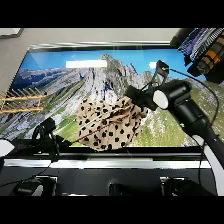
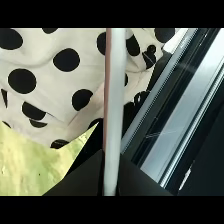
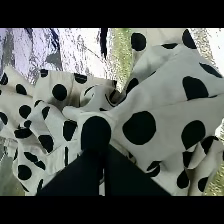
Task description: Fold the clothes and pants, and hang the long-sleeved shirts on hangers.
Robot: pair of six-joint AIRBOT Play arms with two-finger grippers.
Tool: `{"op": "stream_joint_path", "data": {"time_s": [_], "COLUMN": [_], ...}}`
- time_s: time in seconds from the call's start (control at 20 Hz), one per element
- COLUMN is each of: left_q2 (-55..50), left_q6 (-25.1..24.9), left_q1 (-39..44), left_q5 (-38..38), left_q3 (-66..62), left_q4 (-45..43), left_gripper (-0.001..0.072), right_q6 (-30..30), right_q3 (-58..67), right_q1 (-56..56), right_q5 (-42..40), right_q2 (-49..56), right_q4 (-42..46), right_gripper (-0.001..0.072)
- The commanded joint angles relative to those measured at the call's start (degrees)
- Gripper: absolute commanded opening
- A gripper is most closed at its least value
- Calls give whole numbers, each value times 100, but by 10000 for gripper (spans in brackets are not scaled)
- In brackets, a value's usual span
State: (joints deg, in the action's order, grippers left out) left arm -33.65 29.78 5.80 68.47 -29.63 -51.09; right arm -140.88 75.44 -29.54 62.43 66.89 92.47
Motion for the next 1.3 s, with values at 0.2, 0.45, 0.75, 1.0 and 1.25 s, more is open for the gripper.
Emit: {"op": "stream_joint_path", "data": {"time_s": [0.2,0.45,0.75,1.0,1.25], "left_q2": [-404,-557,-1123,-1799,-2288], "left_q6": [352,321,319,306,-46], "left_q1": [662,1217,1333,1333,1390], "left_q5": [-1137,-1047,-1073,-1008,-592], "left_q3": [-28,-149,-439,-1023,-1453], "left_q4": [210,232,378,378,595], "left_gripper": [25,25,25,25,25], "right_q6": [225,334,1062,1217,1215], "right_q3": [7,7,7,7,7], "right_q1": [-7,-7,-7,-7,-7], "right_q5": [387,330,492,785,789], "right_q2": [-732,-634,-601,-866,-984], "right_q4": [-280,-166,-791,-929,-879], "right_gripper": [35,35,35,35,35]}}
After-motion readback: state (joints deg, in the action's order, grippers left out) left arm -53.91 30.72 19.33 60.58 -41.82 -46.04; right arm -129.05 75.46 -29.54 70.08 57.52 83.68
